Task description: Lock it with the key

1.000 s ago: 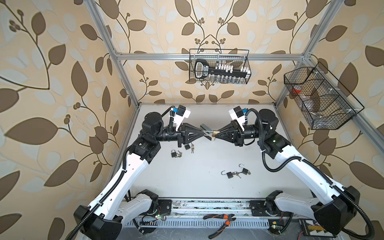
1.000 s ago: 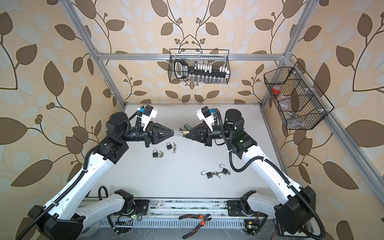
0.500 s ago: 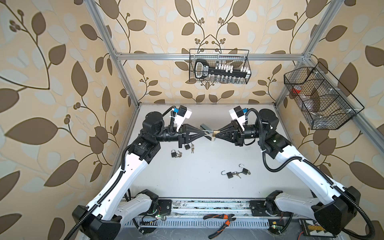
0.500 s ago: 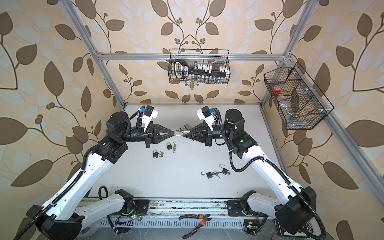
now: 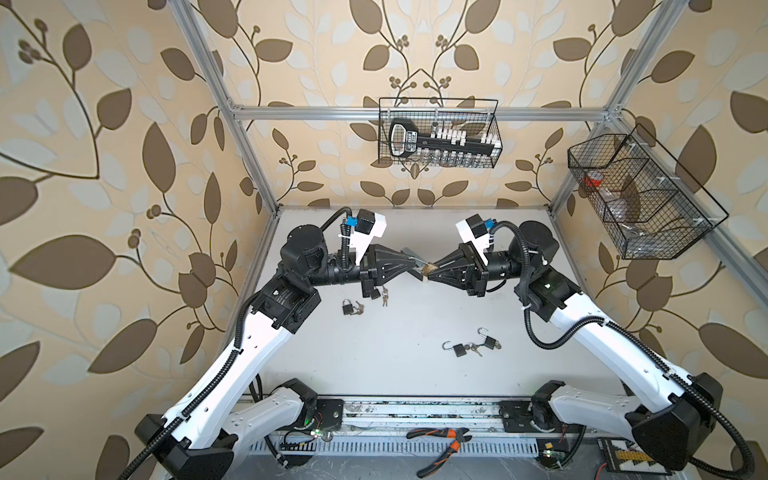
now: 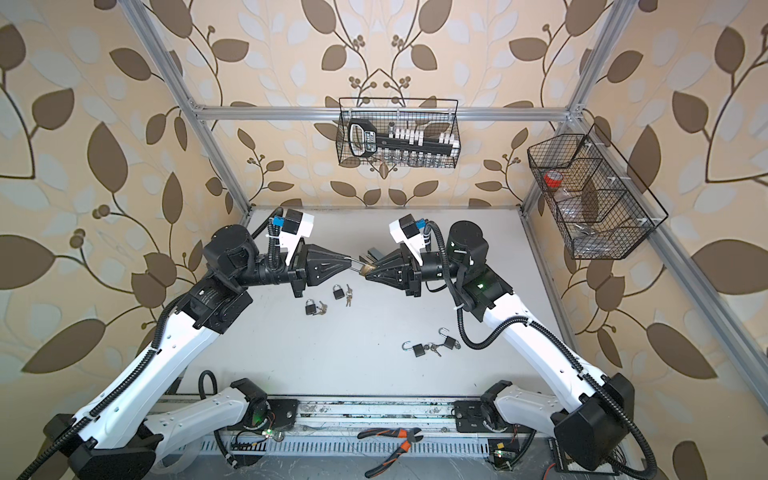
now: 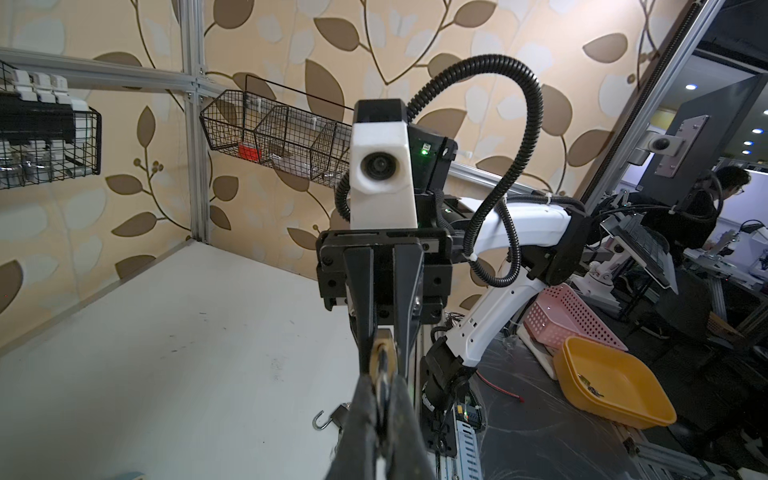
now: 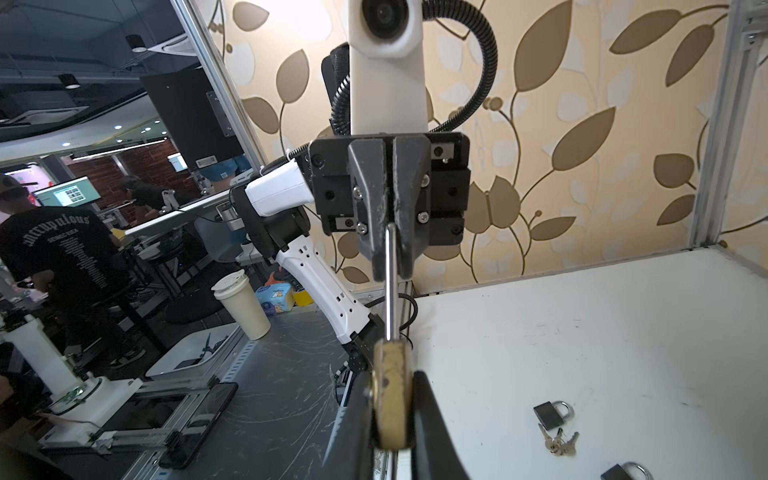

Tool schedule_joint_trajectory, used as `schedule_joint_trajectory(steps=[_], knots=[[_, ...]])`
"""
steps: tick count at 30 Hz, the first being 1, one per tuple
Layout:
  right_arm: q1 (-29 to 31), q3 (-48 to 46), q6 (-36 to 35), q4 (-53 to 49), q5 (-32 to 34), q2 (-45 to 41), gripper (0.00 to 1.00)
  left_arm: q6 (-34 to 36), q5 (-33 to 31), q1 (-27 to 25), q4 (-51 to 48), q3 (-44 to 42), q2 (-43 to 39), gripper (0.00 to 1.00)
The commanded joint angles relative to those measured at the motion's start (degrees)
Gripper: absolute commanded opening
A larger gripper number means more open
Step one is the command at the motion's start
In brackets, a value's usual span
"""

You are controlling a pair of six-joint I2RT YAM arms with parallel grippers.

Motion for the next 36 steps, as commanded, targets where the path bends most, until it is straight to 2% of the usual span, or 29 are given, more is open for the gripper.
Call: schedule_joint_trajectory(steps=[1,7,13,14,18,21,22,25,28,30,32,36], knots=[[-0.77,-2.41,4.82,11.24,5.58,-3.16,0.00,-4.41,4.83,1.35,3.45,-2.91,0.29,0.00],[-0.90,-5.97,11.40,21.91,9.76,-5.18,0.00,-7.17,8.03,1.33,7.03,-3.47,1.50,0.00],[-0.73,-11.44,21.03,36.65,15.51,-5.44,0.00,-7.92,7.97,1.27,8.04,-4.06,1.07,0.00],[-0.10,-13.25,23.74,41.97,17.32,-5.15,0.00,-8.48,7.97,1.24,8.58,-4.11,1.20,0.00],[2.95,-15.71,24.37,46.78,21.84,-5.11,0.00,-9.46,8.01,1.09,9.68,-4.08,1.50,0.00],[4.12,-14.31,23.19,44.36,20.32,-4.16,0.00,-10.06,7.68,1.09,10.10,-3.67,1.55,0.00],[4.04,-13.73,22.35,42.64,19.69,-4.13,0.00,-10.14,7.33,1.09,10.09,-3.39,1.29,0.04],[4.02,-9.77,15.79,29.30,16.01,-4.55,0.00,-9.50,4.01,1.17,8.76,-2.38,0.12,0.35],[3.09,-6.04,9.36,15.40,12.76,-4.95,0.00,-7.36,-3.66,1.81,3.02,-0.35,-1.92,0.51],[1.38,-5.24,8.06,10.37,11.09,-5.55,0.00,-7.02,-3.95,2.77,1.92,0.52,-2.66,0.69],[-1.56,-5.08,8.65,8.02,9.00,-6.33,0.00,-5.38,-3.29,3.11,-0.63,1.97,-2.66,0.75],[-4.75,-2.43,6.35,1.29,3.40,-6.07,0.00,-3.00,-3.76,3.37,-2.90,2.33,-3.23,0.78]])
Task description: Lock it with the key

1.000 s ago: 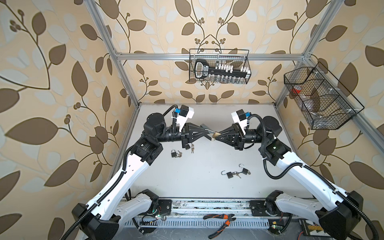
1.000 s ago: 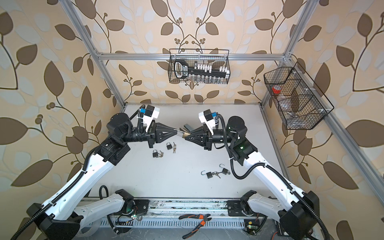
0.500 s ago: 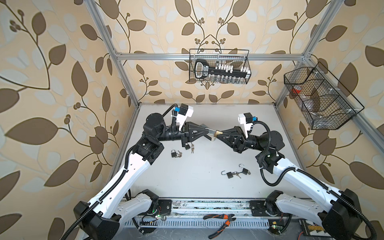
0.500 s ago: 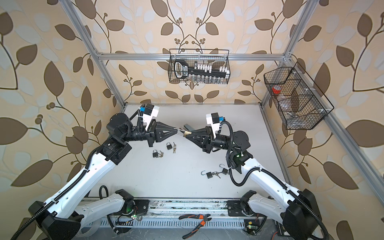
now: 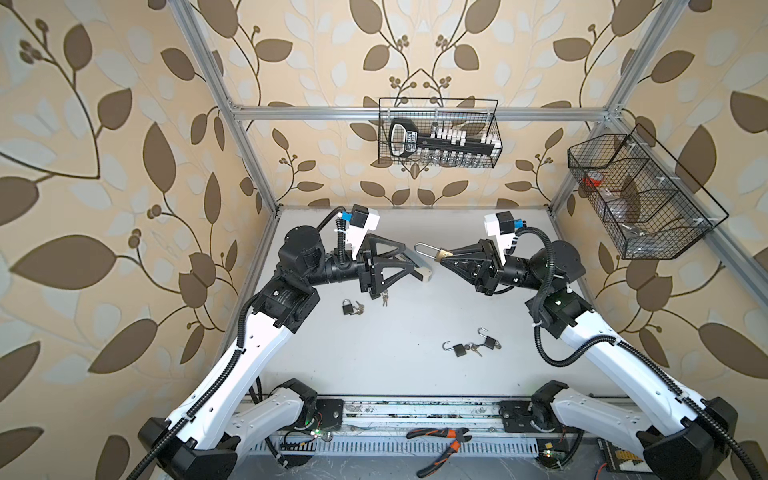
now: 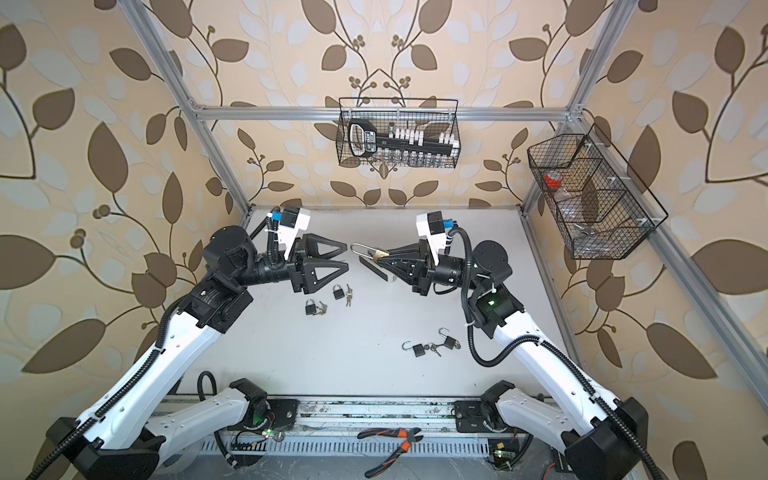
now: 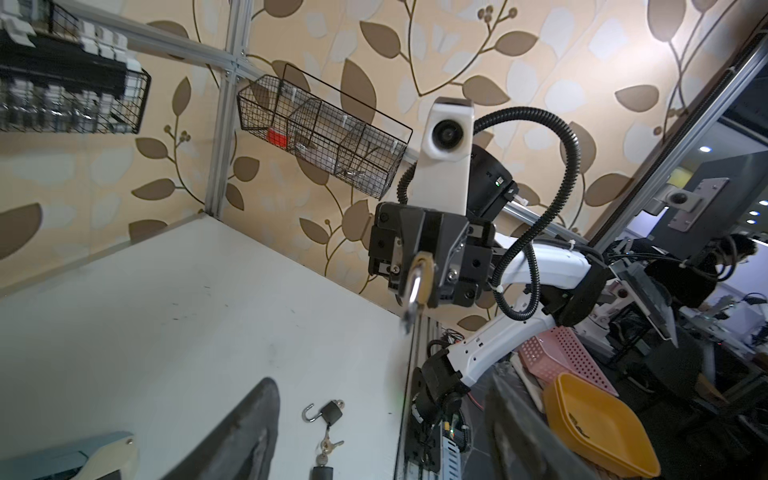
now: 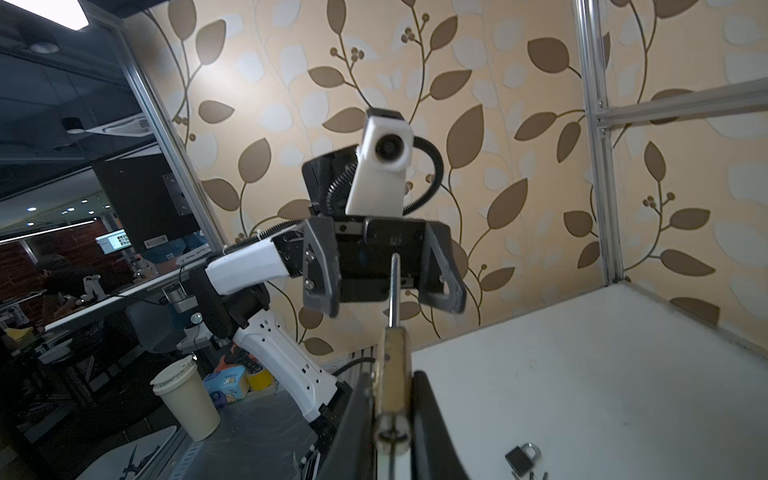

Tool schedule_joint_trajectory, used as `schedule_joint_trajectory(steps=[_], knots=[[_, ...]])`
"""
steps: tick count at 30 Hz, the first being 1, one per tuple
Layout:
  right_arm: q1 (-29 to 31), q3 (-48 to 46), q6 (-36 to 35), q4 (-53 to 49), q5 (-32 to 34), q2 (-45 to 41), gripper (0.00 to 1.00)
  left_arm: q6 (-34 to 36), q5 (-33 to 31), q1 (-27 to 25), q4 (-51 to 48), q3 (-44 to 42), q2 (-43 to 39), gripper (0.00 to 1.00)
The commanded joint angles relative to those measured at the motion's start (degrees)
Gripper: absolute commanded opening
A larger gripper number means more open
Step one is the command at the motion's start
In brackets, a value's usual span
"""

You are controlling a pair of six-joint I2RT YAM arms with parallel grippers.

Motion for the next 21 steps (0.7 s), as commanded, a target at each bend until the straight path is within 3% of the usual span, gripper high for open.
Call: schedule_joint_trajectory(steps=[1,5,10,21], knots=[[-1.33,4.07,-5.21,-10.11,-6.29,-0.18,0.00,3.30,-0.86,0.43,-2.00,2.23,-1.42,0.79],[-1.47,7.66,-9.33,-16.39,-9.86,1.47,0.00,3.35,0.29,0.43,-1.96,2.31,-0.82,0.79],[-1.34,8.49,-7.55,-14.66,-12.39,3.20,0.00,3.02,3.36,0.36,-0.91,2.14,0.01,0.77],[-0.56,9.55,-7.61,-16.11,-11.13,4.99,0.00,2.32,6.97,-1.28,2.06,1.43,0.98,0.64]])
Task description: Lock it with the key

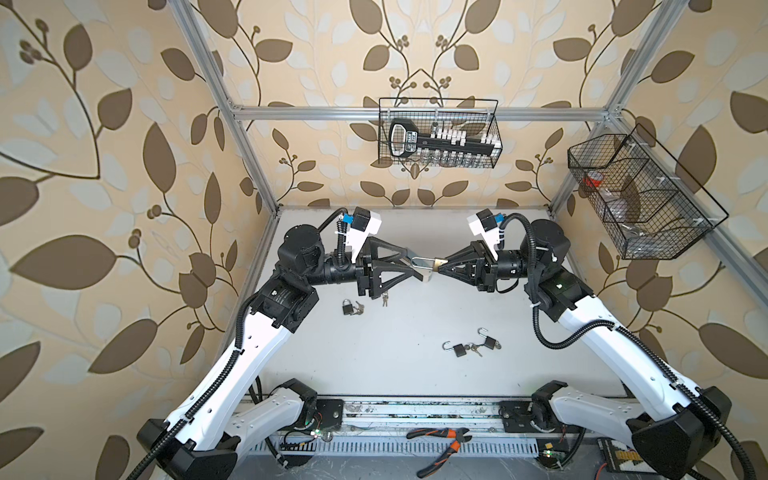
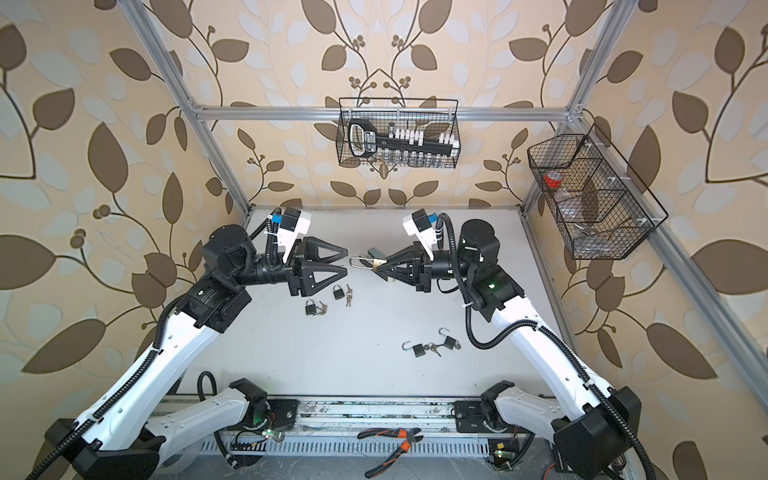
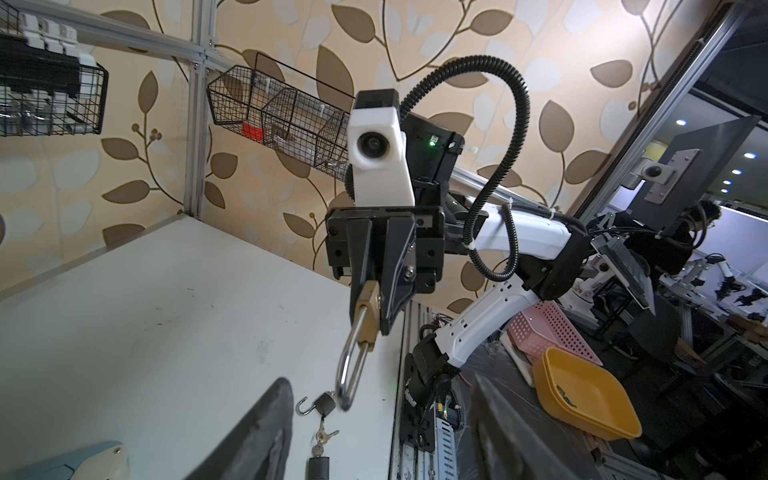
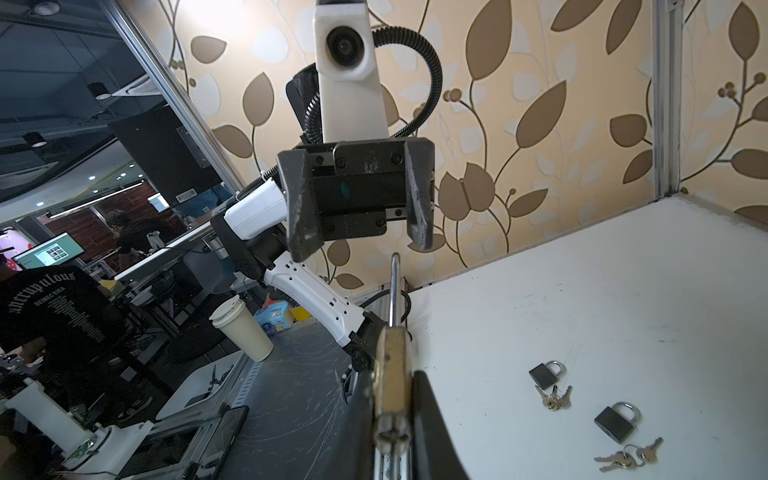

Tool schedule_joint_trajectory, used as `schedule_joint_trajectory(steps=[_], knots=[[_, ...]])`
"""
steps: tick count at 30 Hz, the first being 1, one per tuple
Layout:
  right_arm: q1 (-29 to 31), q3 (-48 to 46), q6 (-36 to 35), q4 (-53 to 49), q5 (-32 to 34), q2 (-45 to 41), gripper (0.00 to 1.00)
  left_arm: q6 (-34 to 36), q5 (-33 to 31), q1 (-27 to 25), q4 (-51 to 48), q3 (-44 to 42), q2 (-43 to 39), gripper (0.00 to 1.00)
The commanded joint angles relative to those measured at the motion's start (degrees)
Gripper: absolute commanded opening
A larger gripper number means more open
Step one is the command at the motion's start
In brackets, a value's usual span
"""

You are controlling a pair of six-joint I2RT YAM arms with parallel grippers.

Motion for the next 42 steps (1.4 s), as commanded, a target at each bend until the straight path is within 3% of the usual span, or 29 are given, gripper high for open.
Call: schedule_joint_trajectory(steps=[1,5,12,31,36,40,42], knots=[[0.55,2.15,-0.91,0.55,-0.77,-0.13,0.00,0.21,2.27,-1.00,2.83,1.04,0.27,0.63],[0.77,1.93,-0.49,1.61,-0.32,-0.15,0.00,0.28,2.18,-1.64,2.85,0.95,0.89,0.62],[0.87,1.30,-0.42,2.79,0.98,-0.80,0.00,0.58,2.07,-2.02,2.50,1.11,1.43,0.48],[1.19,-0.21,-0.92,4.52,2.41,-1.47,0.00,1.32,-0.90,-2.04,1.10,1.26,0.76,0.00],[3.90,0.90,-1.19,5.78,5.18,0.49,0.00,2.06,0.16,-3.34,1.12,1.67,1.96,0.00],[8.31,4.69,-1.16,8.08,7.42,4.65,0.00,4.60,0.07,-10.38,-0.71,2.59,6.06,0.00],[8.75,4.78,0.60,11.38,8.52,5.14,0.00,4.36,0.33,-10.85,-0.60,2.17,6.71,0.00]])
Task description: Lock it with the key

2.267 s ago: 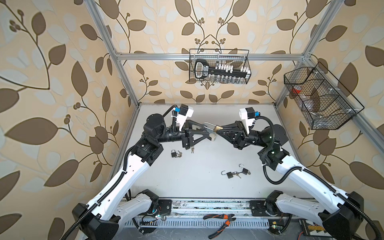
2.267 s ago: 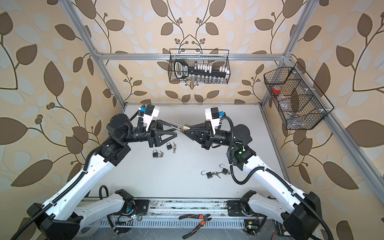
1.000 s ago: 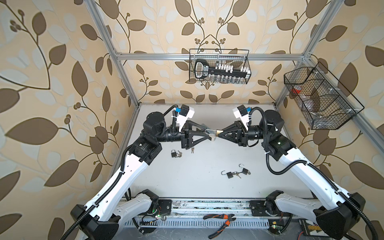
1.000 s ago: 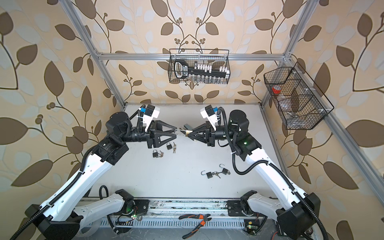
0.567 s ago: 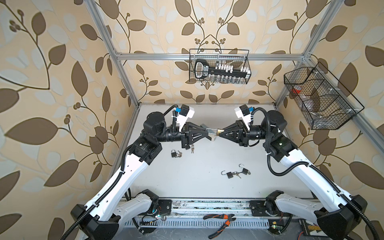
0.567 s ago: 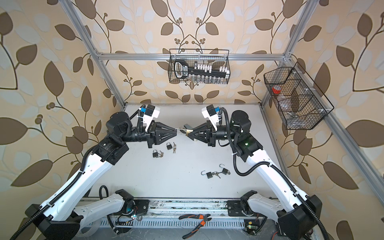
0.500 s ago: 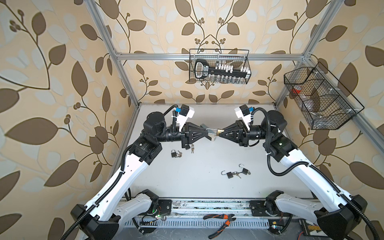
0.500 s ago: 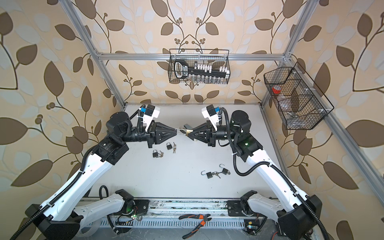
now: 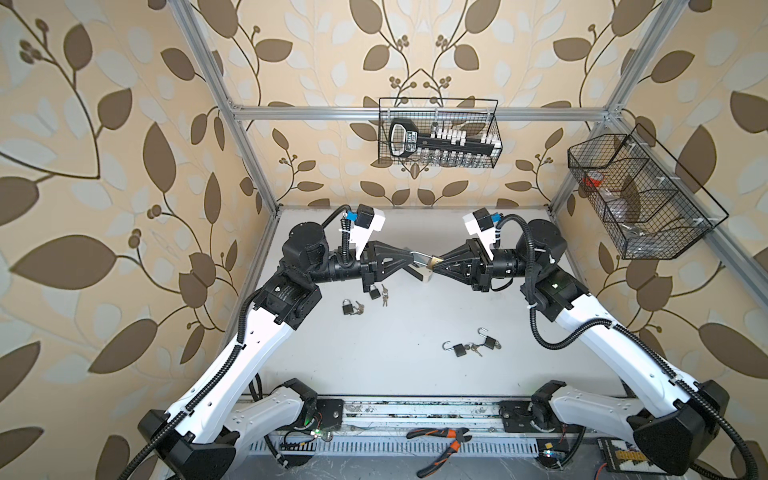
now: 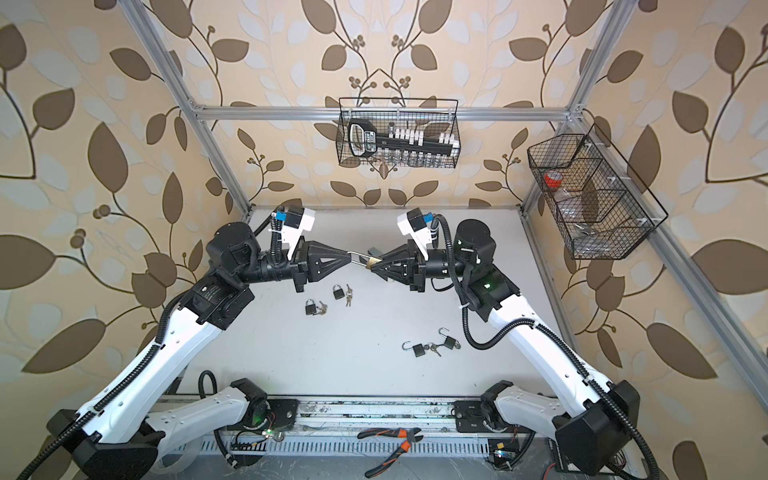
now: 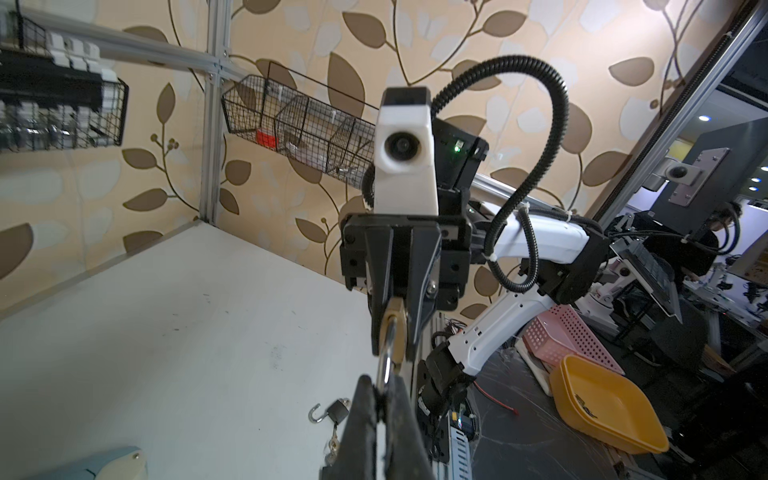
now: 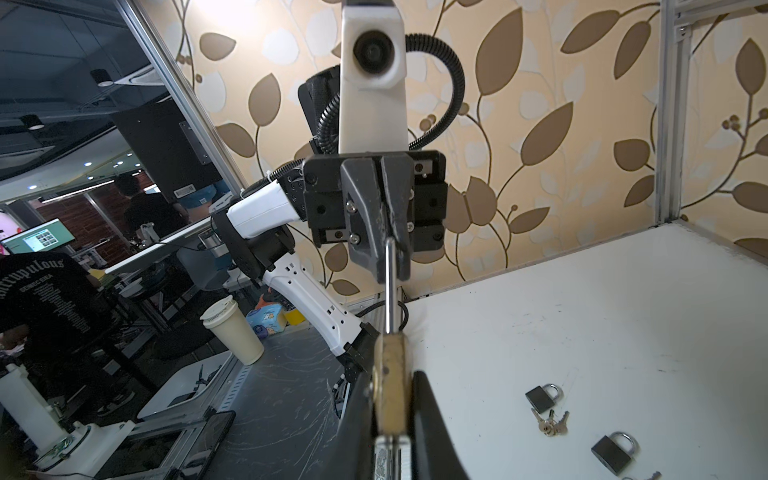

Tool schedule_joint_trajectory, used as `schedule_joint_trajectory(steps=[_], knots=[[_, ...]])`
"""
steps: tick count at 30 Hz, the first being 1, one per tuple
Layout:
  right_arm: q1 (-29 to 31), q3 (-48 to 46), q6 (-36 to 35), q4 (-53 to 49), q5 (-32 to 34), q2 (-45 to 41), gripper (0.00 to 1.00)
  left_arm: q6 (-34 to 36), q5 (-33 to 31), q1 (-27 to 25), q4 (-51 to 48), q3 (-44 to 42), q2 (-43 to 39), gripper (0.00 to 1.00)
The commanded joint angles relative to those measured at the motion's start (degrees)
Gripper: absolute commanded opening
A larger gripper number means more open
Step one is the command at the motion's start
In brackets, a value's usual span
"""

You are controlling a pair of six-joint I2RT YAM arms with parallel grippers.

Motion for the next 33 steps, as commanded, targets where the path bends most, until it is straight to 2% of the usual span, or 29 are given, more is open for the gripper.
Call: schedule_joint_trajectory(steps=[1,6,12,21,22,25,26,27,33], knots=[[4.08,2.95,1.77,8.20,6.30,2.64,0.00,2.52,6.06,-7.49,-1.57,-0.80,3.85,0.00],[1.61,-0.82,2.92,11.67,9.42,-1.36,0.00,5.18,0.94,-6.55,-5.47,-1.98,-0.01,0.00],[-1.71,-5.76,4.50,14.97,10.56,-6.59,0.00,2.38,2.76,-0.85,-3.67,-3.11,-2.10,0.00],[-1.98,-6.22,6.45,17.46,9.20,-7.23,0.00,0.82,4.82,-0.71,-1.83,-3.57,-1.32,0.00],[-1.97,-6.17,6.30,16.99,9.12,-7.01,0.00,0.80,4.98,-0.71,-1.95,-3.38,-1.36,0.03],[-1.99,-4.17,4.22,10.40,7.83,-6.00,0.00,1.59,3.06,-0.65,-2.49,-3.15,-2.46,0.47],[-2.00,-2.92,2.81,6.96,6.96,-5.39,0.00,2.20,1.82,-0.63,-2.82,-3.14,-3.07,0.59],[-2.03,-2.01,1.60,4.22,5.95,-5.01,0.00,2.78,0.81,-0.56,-3.30,-3.09,-3.42,0.66],[-2.02,-0.46,-3.31,-4.97,2.89,-5.20,0.00,4.89,-0.08,0.44,-5.87,-1.32,-3.87,0.80]])
